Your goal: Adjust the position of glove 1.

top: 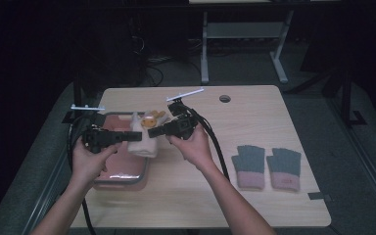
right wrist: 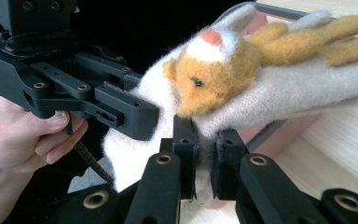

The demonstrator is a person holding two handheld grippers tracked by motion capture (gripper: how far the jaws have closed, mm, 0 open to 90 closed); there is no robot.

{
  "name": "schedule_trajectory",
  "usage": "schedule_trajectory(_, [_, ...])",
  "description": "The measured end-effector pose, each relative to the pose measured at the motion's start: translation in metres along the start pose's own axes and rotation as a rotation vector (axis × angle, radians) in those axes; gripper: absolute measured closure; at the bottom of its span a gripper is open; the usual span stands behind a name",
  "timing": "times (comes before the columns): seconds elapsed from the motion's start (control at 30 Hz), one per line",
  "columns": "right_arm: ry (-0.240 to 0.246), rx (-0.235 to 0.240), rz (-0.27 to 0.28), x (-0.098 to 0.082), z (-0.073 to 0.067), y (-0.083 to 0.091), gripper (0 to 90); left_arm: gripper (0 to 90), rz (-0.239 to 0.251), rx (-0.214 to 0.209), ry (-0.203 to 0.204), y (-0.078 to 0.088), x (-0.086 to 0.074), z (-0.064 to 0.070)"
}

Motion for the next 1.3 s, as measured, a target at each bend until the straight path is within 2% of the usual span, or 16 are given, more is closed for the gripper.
schedule_trajectory(0.43, [-0.002,0.048,-0.017,0.012,-0.01,-0.024,82.3,72.1,0.007,0.02,0.023,0.021,-0.006,-0.017])
schedule_trajectory(0.67, [-0.012,0.066,-0.033,0.015,-0.012,-0.04,82.3,72.2,0.002,0.025,0.061,0.027,-0.012,-0.03])
schedule_trajectory(1.07, [-0.02,0.09,-0.062,0.019,-0.007,-0.064,82.1,72.3,-0.009,0.049,0.098,0.033,-0.019,-0.049])
schedule_trajectory(1.13, [-0.025,0.098,-0.07,0.018,-0.005,-0.069,82.0,72.3,-0.018,0.059,0.108,0.032,-0.022,-0.056])
schedule_trajectory(1.3, [-0.033,0.088,-0.087,0.016,-0.001,-0.08,81.9,72.5,-0.027,0.068,0.126,0.029,-0.027,-0.065])
Point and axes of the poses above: each handheld gripper's, and its own axes: y roughly backward along the jaws, x roughly out of its top, z roughly to its right, the point moved 10 cm from there along -y, roughly forward along the jaws, and after that the axes turned 8 degrees about -z, right-handed, at the moved point
